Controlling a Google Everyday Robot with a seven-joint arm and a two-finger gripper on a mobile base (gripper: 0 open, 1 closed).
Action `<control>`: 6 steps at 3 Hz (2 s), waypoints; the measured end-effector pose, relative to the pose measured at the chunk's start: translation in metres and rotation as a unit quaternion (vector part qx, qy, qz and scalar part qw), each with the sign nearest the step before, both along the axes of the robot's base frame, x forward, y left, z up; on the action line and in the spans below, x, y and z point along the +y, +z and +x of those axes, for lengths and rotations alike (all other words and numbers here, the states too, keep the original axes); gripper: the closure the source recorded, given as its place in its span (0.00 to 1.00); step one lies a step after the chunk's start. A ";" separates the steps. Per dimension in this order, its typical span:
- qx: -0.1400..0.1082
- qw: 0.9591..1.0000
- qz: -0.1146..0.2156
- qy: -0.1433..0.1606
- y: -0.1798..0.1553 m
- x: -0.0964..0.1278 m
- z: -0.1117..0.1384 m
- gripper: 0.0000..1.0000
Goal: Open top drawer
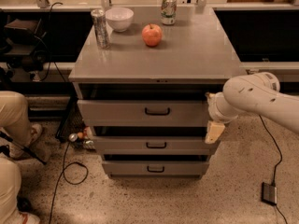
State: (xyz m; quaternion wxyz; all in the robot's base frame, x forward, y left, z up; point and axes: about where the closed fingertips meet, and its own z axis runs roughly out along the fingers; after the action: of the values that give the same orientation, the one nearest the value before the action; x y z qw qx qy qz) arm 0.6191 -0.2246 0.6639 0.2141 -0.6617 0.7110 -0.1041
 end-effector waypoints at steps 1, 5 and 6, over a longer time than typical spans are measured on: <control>-0.013 1.000 0.003 0.015 -0.008 0.014 0.021 0.00; -0.036 0.998 0.033 -0.028 0.041 -0.010 -0.041 0.99; -0.036 0.998 0.033 -0.028 0.042 -0.010 -0.042 1.00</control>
Offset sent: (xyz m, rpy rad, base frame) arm 0.0442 0.0172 -0.0324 0.0339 0.0199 0.0274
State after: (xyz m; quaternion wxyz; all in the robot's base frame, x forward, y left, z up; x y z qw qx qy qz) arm 0.5772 -0.2346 0.7059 0.2579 -0.6297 0.7244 -0.1102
